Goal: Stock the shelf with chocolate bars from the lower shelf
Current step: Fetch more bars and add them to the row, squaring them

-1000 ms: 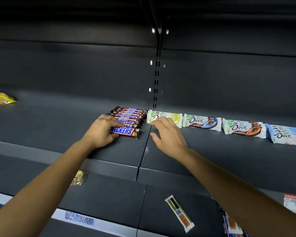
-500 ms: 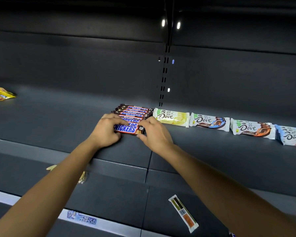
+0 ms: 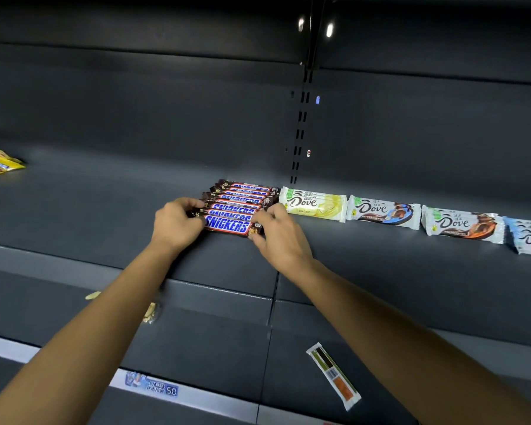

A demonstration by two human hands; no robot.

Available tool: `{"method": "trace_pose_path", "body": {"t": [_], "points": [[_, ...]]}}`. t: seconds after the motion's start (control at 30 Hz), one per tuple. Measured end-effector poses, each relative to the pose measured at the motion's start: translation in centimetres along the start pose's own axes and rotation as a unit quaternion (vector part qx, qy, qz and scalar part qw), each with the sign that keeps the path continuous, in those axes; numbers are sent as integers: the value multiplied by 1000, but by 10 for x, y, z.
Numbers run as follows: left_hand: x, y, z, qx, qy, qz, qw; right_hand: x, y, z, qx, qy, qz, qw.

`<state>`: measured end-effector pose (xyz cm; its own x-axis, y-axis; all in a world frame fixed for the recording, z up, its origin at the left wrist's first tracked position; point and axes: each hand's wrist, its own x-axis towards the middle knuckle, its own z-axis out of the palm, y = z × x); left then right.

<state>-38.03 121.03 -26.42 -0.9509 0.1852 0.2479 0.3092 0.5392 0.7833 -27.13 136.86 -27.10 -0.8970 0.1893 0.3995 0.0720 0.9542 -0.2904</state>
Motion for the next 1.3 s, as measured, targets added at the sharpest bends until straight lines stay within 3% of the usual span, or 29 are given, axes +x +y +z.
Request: {"method": "trace_pose_path", "body": {"t": [0.4, 0.57, 0.73, 0.97, 1.3], "points": [[-6, 2, -2, 3, 1, 2, 1000, -1, -2, -1, 3, -8, 2, 1000], [-9, 4, -4, 49, 40, 11, 998, -7, 2, -11, -10, -1, 7, 1000], [-33, 25, 4, 161, 54, 84, 982, -20, 11, -27, -47, -4, 13, 999], [-78, 59, 30, 232, 28, 186, 954, -62, 28, -60, -82, -8, 22, 996], [-181, 112, 61, 216, -33, 311, 925, -162, 51, -110, -108, 28, 54, 992]]}}
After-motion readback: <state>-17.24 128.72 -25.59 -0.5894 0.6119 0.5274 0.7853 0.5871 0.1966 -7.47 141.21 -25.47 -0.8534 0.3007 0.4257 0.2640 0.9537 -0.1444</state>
